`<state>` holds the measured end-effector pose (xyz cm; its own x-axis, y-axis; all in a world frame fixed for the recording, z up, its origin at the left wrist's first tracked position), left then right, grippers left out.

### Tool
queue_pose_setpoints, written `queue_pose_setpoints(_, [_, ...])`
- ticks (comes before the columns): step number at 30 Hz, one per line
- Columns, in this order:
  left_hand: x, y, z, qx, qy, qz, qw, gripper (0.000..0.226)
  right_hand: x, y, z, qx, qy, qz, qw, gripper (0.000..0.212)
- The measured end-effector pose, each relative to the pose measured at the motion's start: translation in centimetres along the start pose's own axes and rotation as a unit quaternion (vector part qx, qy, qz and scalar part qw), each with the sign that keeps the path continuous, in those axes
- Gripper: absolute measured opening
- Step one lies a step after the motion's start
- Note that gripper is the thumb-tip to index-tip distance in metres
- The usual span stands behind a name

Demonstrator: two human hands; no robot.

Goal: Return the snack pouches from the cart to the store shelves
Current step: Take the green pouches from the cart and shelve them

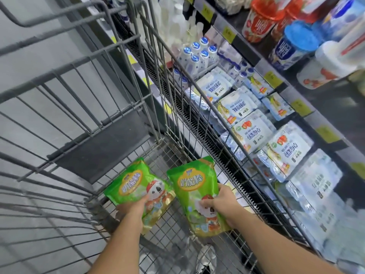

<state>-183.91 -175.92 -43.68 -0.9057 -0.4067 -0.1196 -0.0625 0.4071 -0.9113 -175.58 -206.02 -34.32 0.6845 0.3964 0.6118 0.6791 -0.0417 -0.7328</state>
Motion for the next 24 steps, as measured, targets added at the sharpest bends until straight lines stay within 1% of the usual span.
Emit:
queue_pose_setpoints(2, [0.1, 0.0, 0.1, 0.002, -0.005, -0.007, 1.000, 0.108, -0.1, 0.2, 0.2, 0.002, 0.006, 0.002, 1.000, 0.030])
queue_pose_setpoints(4, [0.3, 0.2, 0.3, 0.018, -0.023, -0.028, 0.999, 0.103, -0.3, 0.4, 0.2, -0.003, 0.004, 0.001, 1.000, 0.030])
queue_pose_setpoints(7, [0.5, 0.4, 1.9, 0.098, -0.089, -0.048, 0.990, 0.081, -0.6, 0.8, 0.4, 0.001, 0.002, -0.007, 1.000, 0.030])
queue_pose_setpoints(9, [0.2, 0.1, 3.2, 0.146, -0.113, -0.050, 0.982, 0.069, -0.8, 0.8, 0.5, 0.004, 0.003, -0.007, 1.000, 0.031])
queue_pose_setpoints(11, [-0.4, -0.3, 4.1, 0.172, -0.122, -0.050, 0.976, 0.066, -1.0, 0.9, 0.5, 0.001, 0.006, -0.004, 1.000, 0.031])
queue_pose_setpoints(14, [-1.5, -1.2, 5.9, 0.211, -0.108, -0.057, 0.970, 0.065, -1.1, 1.1, 0.4, -0.003, 0.011, 0.001, 1.000, 0.031])
queue_pose_setpoints(16, [-2.1, -1.8, 7.0, 0.234, -0.101, -0.060, 0.965, 0.053, -1.0, 1.2, 0.2, -0.009, 0.009, 0.002, 1.000, 0.032])
queue_pose_setpoints(18, [-2.5, -1.8, 7.6, 0.231, -0.115, -0.055, 0.965, 0.045, -0.9, 1.3, 0.1, -0.010, 0.010, 0.000, 1.000, 0.032])
queue_pose_setpoints(21, [-2.6, -1.4, 7.8, 0.195, -0.127, -0.037, 0.972, 0.045, -0.7, 1.4, 0.1, -0.012, 0.014, -0.001, 1.000, 0.032])
queue_pose_setpoints(24, [-3.2, -1.9, 6.7, 0.126, -0.107, 0.012, 0.986, 0.027, -0.1, 1.3, 0.2, -0.008, 0.013, -0.022, 1.000, 0.030])
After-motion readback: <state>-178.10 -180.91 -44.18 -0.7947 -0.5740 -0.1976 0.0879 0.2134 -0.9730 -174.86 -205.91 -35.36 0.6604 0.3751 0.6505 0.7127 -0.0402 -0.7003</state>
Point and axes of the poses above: each hand's wrist, its own y-axis towards the middle knuckle, its own z-axis out of the palm, x = y × z, the point moved 9 cm from there along y, towards the middle knuckle, and after that the axes turned 7 degrees about -z, right-handed, at the moved point
